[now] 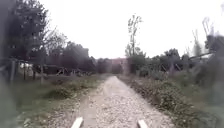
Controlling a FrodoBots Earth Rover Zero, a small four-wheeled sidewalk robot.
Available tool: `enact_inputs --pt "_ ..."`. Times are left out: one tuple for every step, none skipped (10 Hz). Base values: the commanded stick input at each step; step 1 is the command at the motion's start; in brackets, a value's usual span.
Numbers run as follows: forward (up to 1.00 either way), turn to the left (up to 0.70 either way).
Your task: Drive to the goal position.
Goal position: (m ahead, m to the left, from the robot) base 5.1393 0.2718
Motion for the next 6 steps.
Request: enact_inputs --pt "0.70 -0.04" --pt "0.70 -0.23" --pt "0.70 -0.35" --pt "0.70 -0.35" --pt "0.70 0.00" --pt "0.70 0.00"
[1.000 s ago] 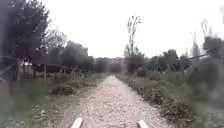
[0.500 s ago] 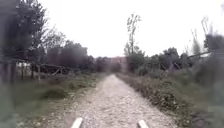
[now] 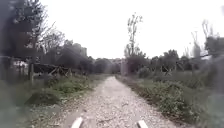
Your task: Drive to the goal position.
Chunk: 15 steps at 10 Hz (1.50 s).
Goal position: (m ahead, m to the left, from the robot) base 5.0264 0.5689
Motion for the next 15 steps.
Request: enact_inputs --pt "0.70 0.00" --pt "0.70 0.00" --pt "0.70 0.00" --pt "0.70 0.00" --pt "0.70 0.00" --pt "0.70 0.00" --pt "0.70 0.00" --pt "0.70 0.00" --pt "0.70 0.00" --pt "0.70 0.00" --pt "0.70 0.00" --pt "0.70 0.00" --pt "0.70 0.00" --pt "0.70 0.00" --pt "0.70 0.00"
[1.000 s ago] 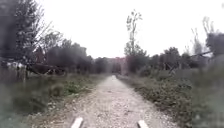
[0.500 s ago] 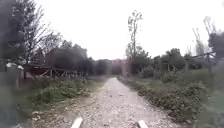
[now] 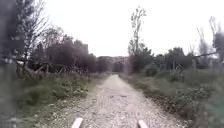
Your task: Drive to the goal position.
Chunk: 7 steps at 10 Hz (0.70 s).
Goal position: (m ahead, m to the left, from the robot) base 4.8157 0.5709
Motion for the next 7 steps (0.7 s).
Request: enact_inputs --pt "0.70 -0.02" --pt "0.70 -0.17" --pt "0.70 -0.31" --pt "0.70 -0.12" --pt "0.70 0.00" --pt "0.70 0.00" --pt "0.70 0.00"
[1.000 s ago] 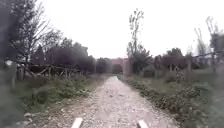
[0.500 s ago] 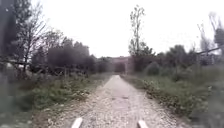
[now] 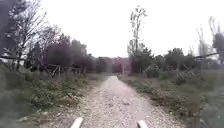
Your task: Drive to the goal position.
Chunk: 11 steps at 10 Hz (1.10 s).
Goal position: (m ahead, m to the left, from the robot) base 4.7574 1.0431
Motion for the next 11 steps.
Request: enact_inputs --pt "0.70 0.00" --pt "0.70 0.00" --pt "0.70 0.00" --pt "0.70 0.00" --pt "0.70 0.00" --pt "0.70 0.00" --pt "0.70 -0.18" --pt "0.70 -0.33" --pt "0.70 -0.31" --pt "0.70 -0.04" --pt "0.70 0.00"
